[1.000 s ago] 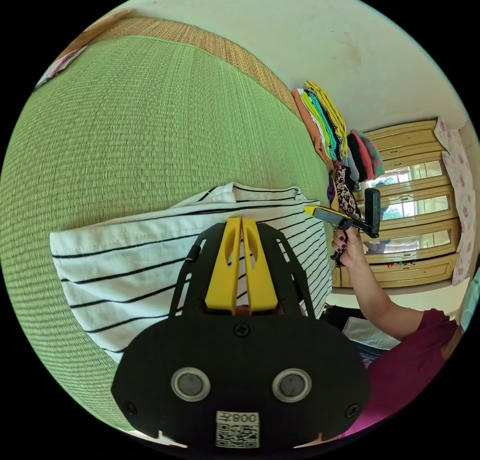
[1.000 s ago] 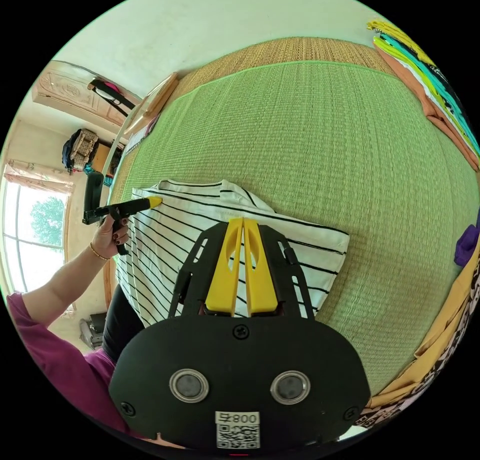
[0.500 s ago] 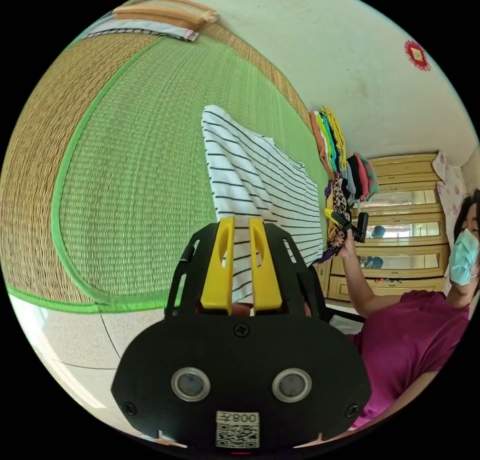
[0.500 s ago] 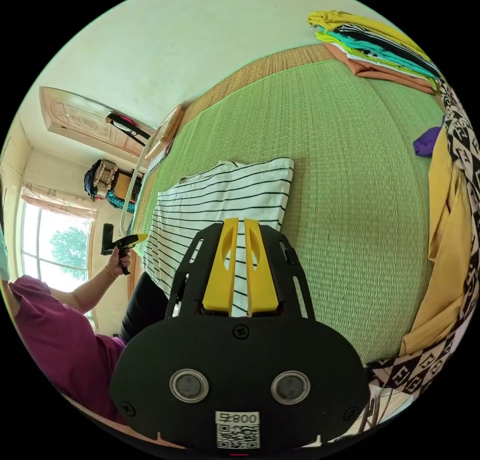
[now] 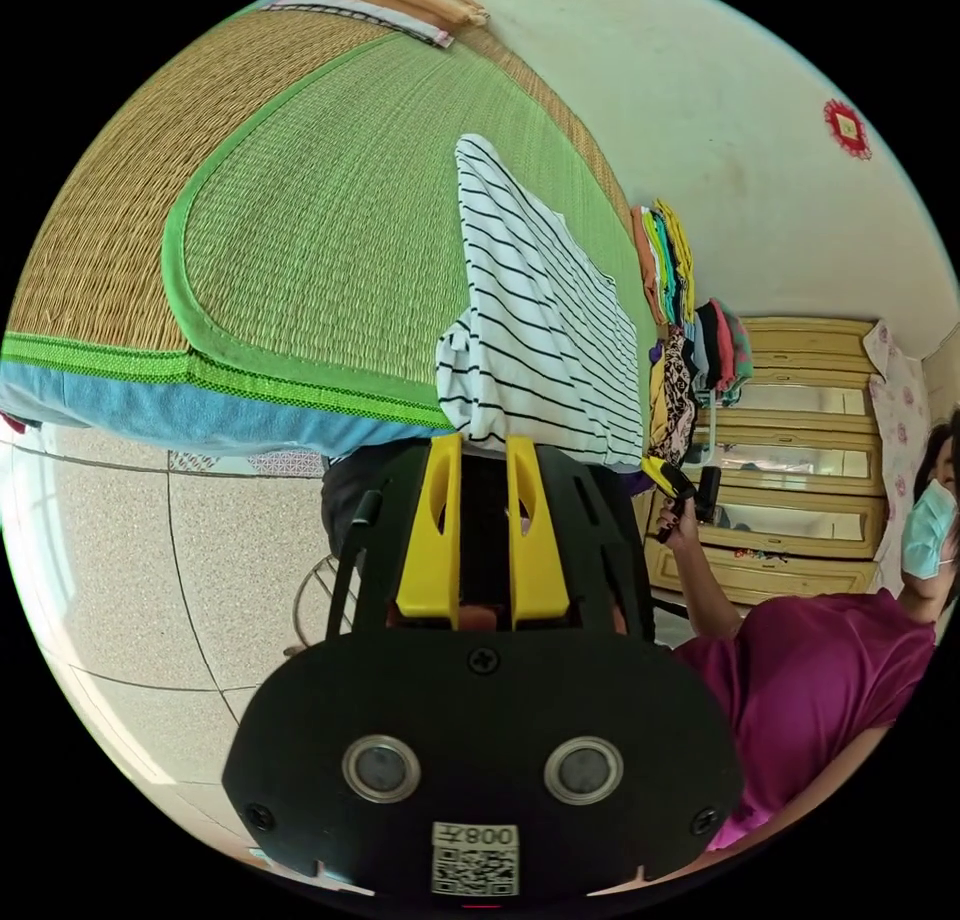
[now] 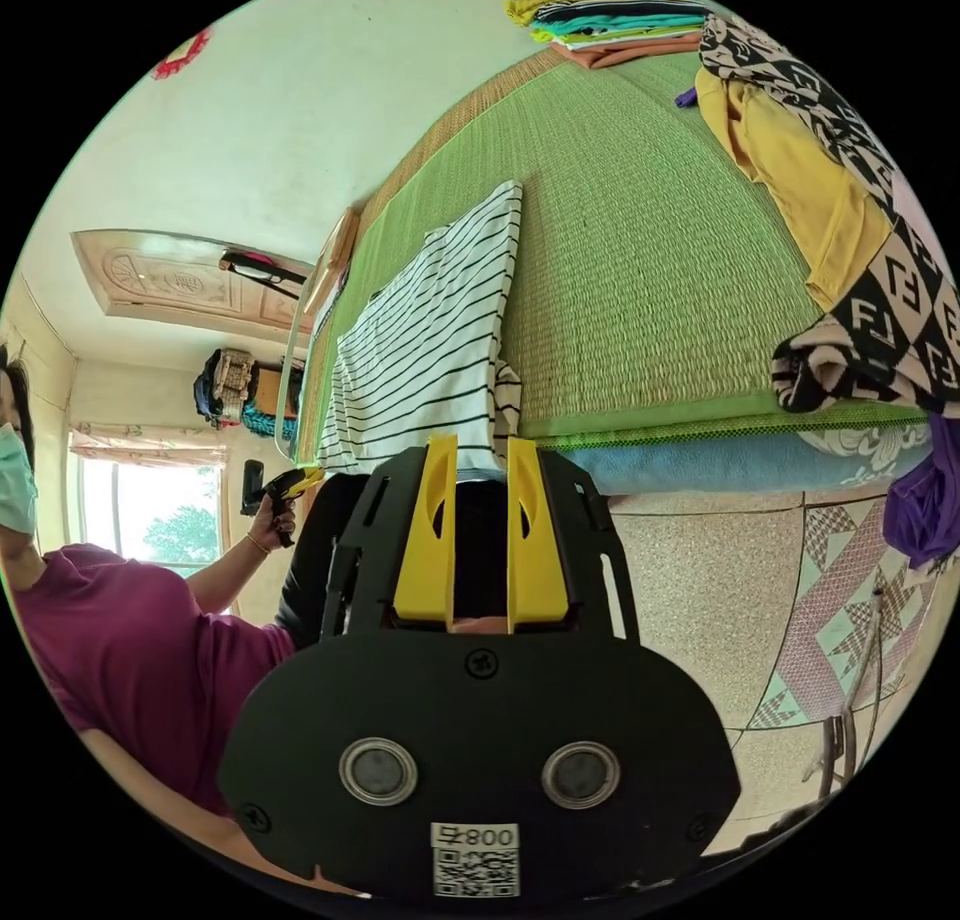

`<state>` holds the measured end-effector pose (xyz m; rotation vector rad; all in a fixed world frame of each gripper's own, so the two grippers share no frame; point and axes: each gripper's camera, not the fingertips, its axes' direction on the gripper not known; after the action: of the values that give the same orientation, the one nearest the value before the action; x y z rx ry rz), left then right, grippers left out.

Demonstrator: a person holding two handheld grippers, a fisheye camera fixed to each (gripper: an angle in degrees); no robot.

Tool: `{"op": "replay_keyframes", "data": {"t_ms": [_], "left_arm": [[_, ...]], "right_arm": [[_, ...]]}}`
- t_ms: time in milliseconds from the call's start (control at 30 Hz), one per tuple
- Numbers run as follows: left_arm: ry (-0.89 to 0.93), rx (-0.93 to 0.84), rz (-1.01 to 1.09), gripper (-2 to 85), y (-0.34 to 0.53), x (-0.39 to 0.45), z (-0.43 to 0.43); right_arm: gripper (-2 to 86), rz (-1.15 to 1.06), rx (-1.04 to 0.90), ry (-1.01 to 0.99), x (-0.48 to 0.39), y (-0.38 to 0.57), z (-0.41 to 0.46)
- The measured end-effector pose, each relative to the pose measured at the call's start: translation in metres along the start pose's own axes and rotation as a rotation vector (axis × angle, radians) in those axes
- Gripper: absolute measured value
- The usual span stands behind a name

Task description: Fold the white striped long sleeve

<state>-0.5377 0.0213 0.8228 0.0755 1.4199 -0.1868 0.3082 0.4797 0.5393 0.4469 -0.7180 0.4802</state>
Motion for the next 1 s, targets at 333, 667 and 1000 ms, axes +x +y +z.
{"op": "replay_keyframes", "data": {"t_ms": [333, 667, 1000], "left_arm": [[-0.062, -0.006, 0.007, 4.6, 0.017, -0.003, -0.005], [-0.075, 0.050, 0.006, 1.5, 0.029, -0.017, -0.039], [-0.088, 0.028, -0.036, 1.3, 0.035, -0.037, -0.034]], "right_arm": [[6.1, -0.006, -0.042, 0.048, 0.004, -0.012, -0.002], [0.6, 0.027, -0.019, -0.021, 0.018, -0.022, -0.037], [0.4, 0.133, 0.018, -0.153, 0.053, -0.012, -0.050]]}}
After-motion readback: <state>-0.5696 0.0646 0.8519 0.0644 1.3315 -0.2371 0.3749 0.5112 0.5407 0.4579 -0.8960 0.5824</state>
